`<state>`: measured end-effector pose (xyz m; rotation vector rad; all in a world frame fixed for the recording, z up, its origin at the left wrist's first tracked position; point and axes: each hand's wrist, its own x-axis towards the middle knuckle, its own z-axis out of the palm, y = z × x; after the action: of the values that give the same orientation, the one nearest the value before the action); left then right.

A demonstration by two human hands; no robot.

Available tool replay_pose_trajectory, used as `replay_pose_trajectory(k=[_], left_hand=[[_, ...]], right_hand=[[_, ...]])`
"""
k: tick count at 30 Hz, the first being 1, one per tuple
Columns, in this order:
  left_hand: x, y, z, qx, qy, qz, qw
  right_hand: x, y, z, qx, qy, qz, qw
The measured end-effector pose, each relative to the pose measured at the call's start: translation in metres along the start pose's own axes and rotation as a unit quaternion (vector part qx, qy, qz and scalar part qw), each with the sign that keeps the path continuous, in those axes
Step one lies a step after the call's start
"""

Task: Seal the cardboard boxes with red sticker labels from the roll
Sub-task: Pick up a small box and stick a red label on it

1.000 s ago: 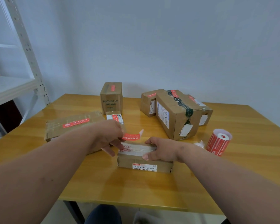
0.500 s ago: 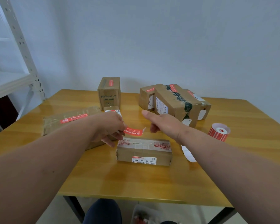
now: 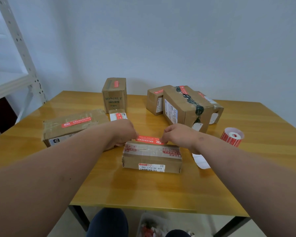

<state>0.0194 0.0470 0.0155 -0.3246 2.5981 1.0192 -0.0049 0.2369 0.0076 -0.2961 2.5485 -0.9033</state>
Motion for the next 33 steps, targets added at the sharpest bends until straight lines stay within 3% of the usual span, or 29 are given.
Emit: replay_pose_trajectory(k=[6, 14, 33], left_hand=[[0.005, 0.002, 0.016, 0.109, 0.023, 0.015, 0.994], [0.014, 0.000, 0.022, 0.165, 0.026, 0.026, 0.986], [0.018, -0.005, 0.028, 0.206, 0.020, 0.027, 0.978]], right_hand=[[0.006, 0.006, 0.007, -0.106, 0.007, 0.024, 0.994], [0.013, 0.006, 0.013, -0.186, 0.005, 0.043, 0.982], [0.017, 0.007, 0.011, -0.169, -0.033, 0.031, 0.985]])
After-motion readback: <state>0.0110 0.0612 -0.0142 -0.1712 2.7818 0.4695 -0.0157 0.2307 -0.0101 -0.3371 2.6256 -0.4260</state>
